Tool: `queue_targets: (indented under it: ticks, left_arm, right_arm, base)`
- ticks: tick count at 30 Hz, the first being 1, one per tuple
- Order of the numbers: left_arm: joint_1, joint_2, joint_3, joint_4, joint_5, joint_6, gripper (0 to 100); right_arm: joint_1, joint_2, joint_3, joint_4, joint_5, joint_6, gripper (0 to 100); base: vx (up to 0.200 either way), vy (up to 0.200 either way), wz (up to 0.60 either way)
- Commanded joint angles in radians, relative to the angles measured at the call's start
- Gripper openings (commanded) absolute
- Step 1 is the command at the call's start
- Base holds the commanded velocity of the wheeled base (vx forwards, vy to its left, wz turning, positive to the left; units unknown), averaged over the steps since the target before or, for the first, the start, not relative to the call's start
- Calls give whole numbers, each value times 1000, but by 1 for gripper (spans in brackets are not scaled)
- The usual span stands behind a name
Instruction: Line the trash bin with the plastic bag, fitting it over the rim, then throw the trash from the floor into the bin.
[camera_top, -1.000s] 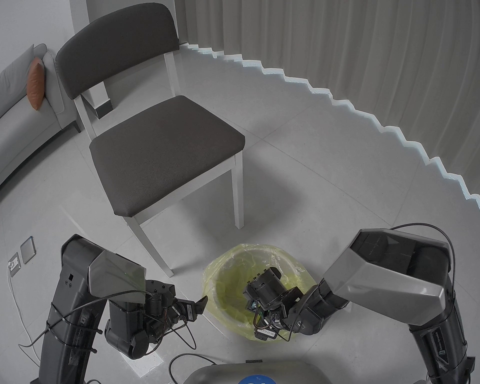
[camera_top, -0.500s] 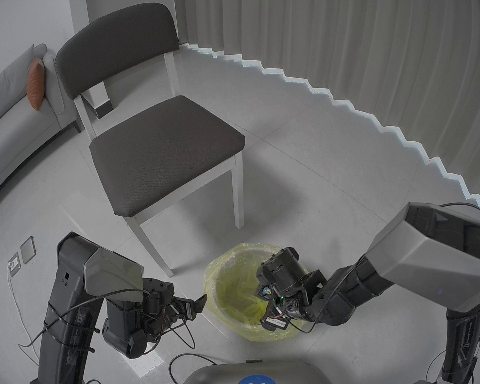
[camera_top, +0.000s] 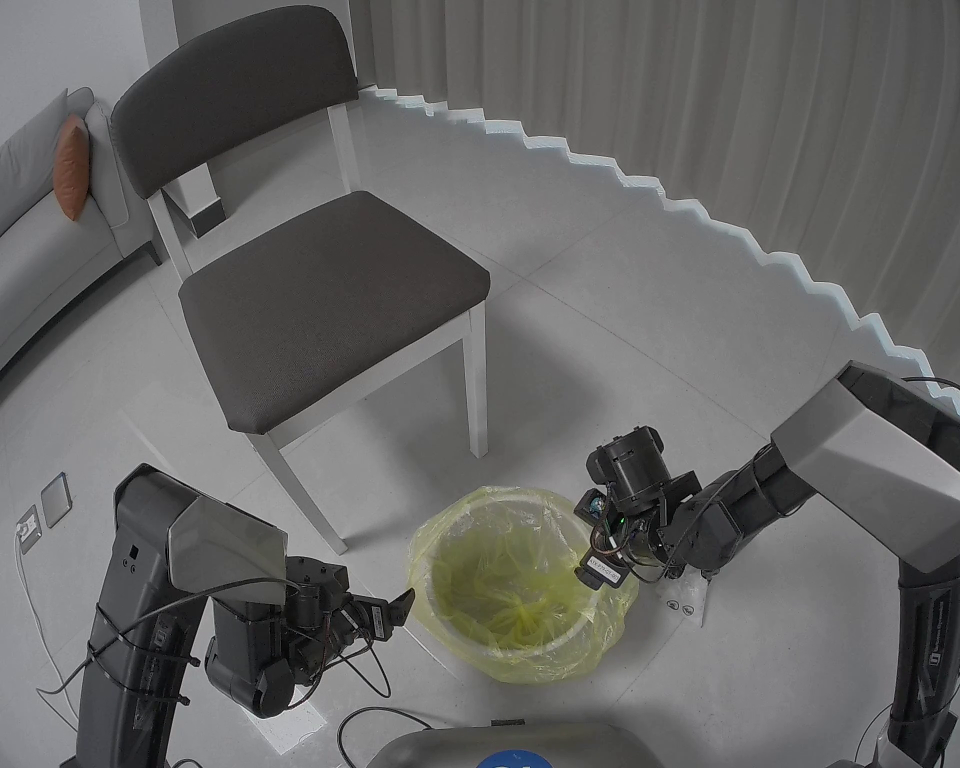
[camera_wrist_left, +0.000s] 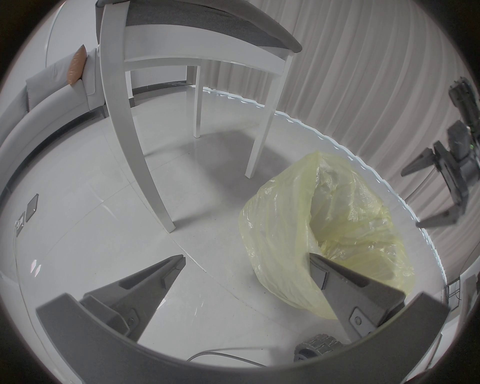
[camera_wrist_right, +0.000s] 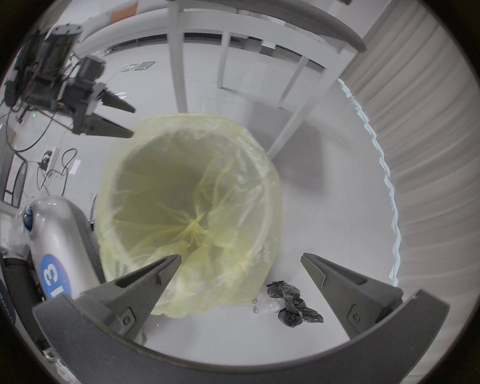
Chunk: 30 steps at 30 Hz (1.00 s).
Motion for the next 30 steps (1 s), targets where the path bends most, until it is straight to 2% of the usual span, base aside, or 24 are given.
queue_targets:
  ticks: [1, 10, 30]
  left_arm:
    - [0, 0, 1, -15, 1, 1, 100]
    - [0, 1, -1, -15, 1, -1, 100]
    - [0, 9, -1, -15, 2, -1, 100]
  right_arm:
    - [-44, 81, -57, -1, 0, 1, 100]
    - [-92, 144, -108, -3, 0, 4, 100]
    - [-90, 71, -103, -4, 1, 8, 100]
  base:
    - [0, 0, 0]
    - [0, 0, 0]
    - [0, 0, 0]
